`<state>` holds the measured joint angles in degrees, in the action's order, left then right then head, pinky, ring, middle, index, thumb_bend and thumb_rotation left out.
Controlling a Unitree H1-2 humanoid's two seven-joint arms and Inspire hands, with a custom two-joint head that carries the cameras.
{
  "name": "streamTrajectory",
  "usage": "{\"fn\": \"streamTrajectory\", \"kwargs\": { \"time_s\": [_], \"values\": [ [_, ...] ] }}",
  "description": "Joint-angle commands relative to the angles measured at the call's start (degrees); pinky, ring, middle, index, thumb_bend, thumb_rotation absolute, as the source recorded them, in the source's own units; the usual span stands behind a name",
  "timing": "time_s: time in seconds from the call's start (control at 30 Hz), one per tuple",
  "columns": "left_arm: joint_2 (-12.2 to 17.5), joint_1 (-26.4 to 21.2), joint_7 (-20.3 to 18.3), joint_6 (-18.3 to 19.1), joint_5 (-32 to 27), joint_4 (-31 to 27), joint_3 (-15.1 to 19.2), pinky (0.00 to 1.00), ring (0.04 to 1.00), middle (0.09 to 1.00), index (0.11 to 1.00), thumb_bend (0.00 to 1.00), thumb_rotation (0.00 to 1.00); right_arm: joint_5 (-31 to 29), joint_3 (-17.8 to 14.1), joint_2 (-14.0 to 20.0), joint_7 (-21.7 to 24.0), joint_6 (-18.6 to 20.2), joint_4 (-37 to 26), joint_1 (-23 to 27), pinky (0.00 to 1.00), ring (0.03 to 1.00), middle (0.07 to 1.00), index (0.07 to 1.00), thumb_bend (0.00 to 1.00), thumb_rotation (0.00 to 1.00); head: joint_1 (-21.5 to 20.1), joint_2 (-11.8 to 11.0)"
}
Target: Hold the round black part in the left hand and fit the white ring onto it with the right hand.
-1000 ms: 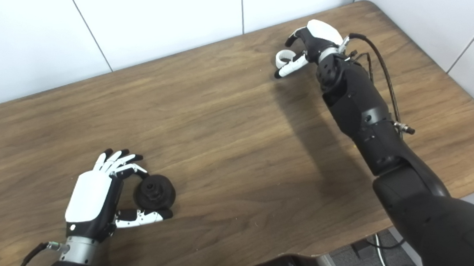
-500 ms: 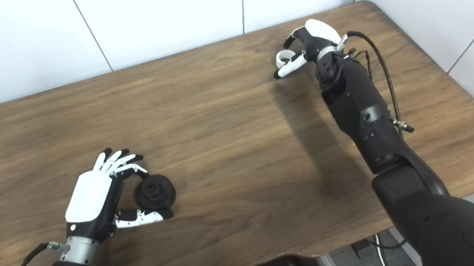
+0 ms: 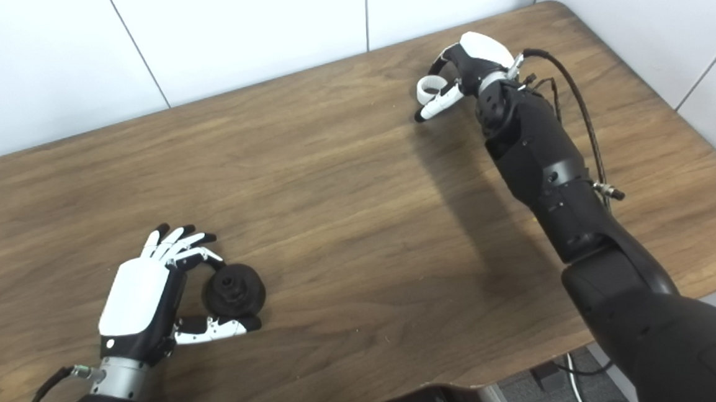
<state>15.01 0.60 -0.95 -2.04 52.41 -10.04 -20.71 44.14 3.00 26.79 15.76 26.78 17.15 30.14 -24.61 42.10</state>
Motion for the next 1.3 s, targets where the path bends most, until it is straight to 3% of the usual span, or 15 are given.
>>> {"fn": "streamTrajectory", "kwargs": {
  "time_s": [0.0,0.47,0.7,0.77,0.93,1.27],
  "values": [
    [1.19,0.66,-1.87,0.94,0.89,1.29,-0.13,1.00,0.908,0.813,0.486,0.52,0.06,0.91,-0.48,1.39,-0.66,0.12,-1.07,2.85,1.00,0.971,0.908,0.696,0.74,0.26,-0.06,0.08],
    [1.29,0.72,-1.94,0.72,0.61,1.16,-0.12,0.98,0.904,0.811,0.486,0.52,0.06,0.47,0.77,1.61,-1.00,0.11,-1.26,2.84,1.00,0.973,0.903,0.678,0.73,0.24,0.07,0.43],
    [1.30,0.78,-1.94,0.74,0.40,0.94,0.03,0.99,0.908,0.812,0.486,0.52,0.06,0.40,0.75,1.80,-0.93,0.11,-1.68,2.37,1.00,0.971,0.895,0.627,0.72,0.22,0.06,0.41],
    [1.31,0.77,-1.79,0.66,0.54,0.93,0.00,0.99,0.905,0.810,0.486,0.52,0.06,0.39,1.02,2.03,-1.21,0.09,-1.62,2.25,0.99,0.968,0.888,0.521,0.56,0.17,0.06,0.41],
    [1.36,0.66,-1.83,0.63,0.60,0.82,-0.01,0.99,0.904,0.811,0.487,0.52,0.06,-0.97,0.65,2.12,-2.30,0.03,-1.70,1.83,0.85,0.939,0.859,0.488,0.52,0.14,0.11,0.44],
    [1.46,0.58,-1.88,0.69,0.66,0.61,0.18,0.99,0.902,0.811,0.486,0.52,0.06,-2.05,0.89,2.85,-3.39,0.01,-1.54,1.09,0.96,0.960,0.860,0.488,0.52,0.14,0.11,0.44]
  ]
}}
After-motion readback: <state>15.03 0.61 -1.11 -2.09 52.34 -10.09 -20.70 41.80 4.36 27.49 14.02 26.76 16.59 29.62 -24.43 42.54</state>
